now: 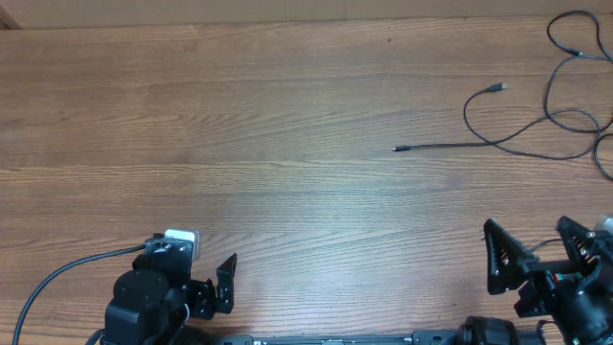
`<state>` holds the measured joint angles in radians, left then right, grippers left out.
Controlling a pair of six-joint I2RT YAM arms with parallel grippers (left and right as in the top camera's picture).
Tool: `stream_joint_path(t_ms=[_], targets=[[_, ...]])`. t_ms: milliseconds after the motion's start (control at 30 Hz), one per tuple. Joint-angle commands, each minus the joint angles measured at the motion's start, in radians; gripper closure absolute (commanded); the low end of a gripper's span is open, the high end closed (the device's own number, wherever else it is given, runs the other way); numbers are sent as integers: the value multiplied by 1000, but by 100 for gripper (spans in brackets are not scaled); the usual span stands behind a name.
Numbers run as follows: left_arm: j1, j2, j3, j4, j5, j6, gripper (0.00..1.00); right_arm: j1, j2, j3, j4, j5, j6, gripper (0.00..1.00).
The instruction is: Untangle cables
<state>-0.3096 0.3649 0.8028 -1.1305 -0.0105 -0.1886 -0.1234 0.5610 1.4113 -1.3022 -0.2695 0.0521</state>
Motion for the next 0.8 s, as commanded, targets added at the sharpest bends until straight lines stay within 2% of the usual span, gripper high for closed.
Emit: stream_joint_path(t_ms=[0, 100, 167, 367, 567, 767], targets=[[8, 0, -3, 1, 11, -14, 0, 0, -10, -35, 63, 30, -2, 0], [8, 0, -3, 1, 11, -14, 0, -45, -69, -157, 222, 23, -1, 0], [8, 0, -3, 1, 11, -14, 0, -76, -163, -339, 404, -46, -1, 0], [8, 0, -3, 1, 11, -14, 0, -80, -357, -782, 778, -103, 3, 0], [8, 0, -3, 1, 11, -14, 0, -80, -439, -1178, 1142, -114, 3, 0], [8, 0, -3, 1, 11, -14, 0, -80, -439, -1368, 1329, -116, 3, 0]])
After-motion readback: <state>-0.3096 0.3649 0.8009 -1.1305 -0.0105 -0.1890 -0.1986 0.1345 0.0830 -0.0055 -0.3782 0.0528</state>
